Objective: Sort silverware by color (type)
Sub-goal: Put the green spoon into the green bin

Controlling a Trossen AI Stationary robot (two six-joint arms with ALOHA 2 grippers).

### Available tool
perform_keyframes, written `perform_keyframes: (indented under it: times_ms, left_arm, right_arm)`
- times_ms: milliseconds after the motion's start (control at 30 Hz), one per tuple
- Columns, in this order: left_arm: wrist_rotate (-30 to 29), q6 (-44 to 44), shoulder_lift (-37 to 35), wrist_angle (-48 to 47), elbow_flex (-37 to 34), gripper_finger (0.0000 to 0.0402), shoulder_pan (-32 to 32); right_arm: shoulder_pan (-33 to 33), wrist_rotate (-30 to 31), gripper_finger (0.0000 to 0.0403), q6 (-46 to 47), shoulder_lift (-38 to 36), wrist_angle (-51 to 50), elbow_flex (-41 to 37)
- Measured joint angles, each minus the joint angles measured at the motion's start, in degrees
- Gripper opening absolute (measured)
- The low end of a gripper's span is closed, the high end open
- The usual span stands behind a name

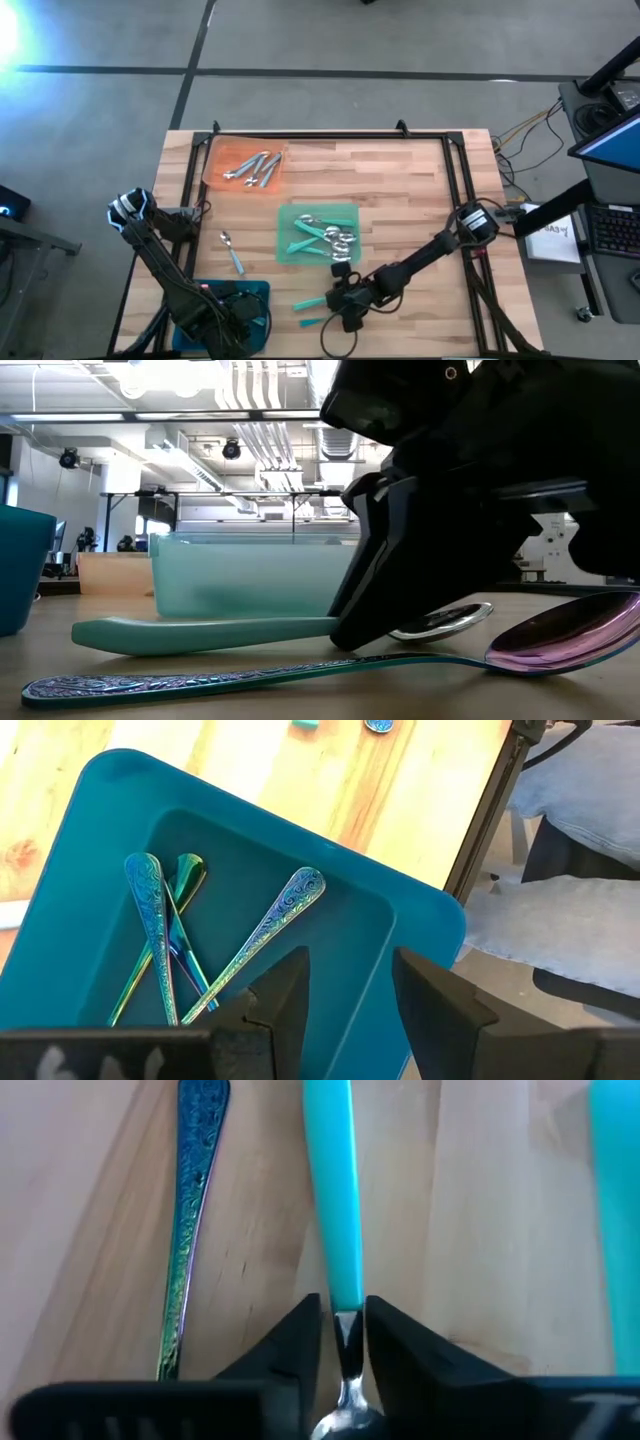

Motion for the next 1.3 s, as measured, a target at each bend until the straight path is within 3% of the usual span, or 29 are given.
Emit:
perform_keyframes:
  times_ms: [133, 300, 400, 533, 733, 867, 1100, 1300]
  left_arm:
    - [0.0, 0.0, 0.0, 0.4, 0.0, 0.0129, 0.0]
    - [-0.2, -0.4, 0.0, 3.1, 0.0, 0.0129, 0.0]
    - [-3.5, -0.4, 0.0, 4.4, 0.0, 0.0129, -0.3]
    - [-11.3, 0.8, 0.0, 7.2, -0.3, 0.0129, -1.3]
    - [-26.2, 1.6, 0.0, 10.7, -1.7, 0.0129, -2.8]
    - [-35.4, 1.6, 0.0, 12.7, -3.9, 0.0129, -3.2]
    - [-52.9, 1.6, 0.1, 16.4, -9.3, 0.0129, -3.0]
    - [-71.0, 1.6, 0.2, 16.8, -11.7, 0.0129, -2.7]
  right_arm:
    - [-0.5, -2.9, 0.0022, 0.4, -0.1, -1.3, 0.1]
    - [-0.8, -4.1, 0.0018, 0.1, -0.4, -3.9, 2.0]
    - [-0.9, -4.3, 0.0016, -1.3, -1.3, -8.9, 4.1]
    - [-1.0, -2.5, 0.0015, -3.1, -3.3, -15.1, 7.4]
    - [-1.8, 6.9, 0.0015, -4.4, -6.6, -24.3, 10.4]
    - [-3.0, 13.8, 0.0015, -3.9, -10.0, -25.3, 10.6]
    - [-4.2, 25.7, 0.0015, -3.5, -14.6, -22.7, 10.6]
    - [-4.0, 27.8, 0.0015, -6.4, -16.2, -14.8, 10.6]
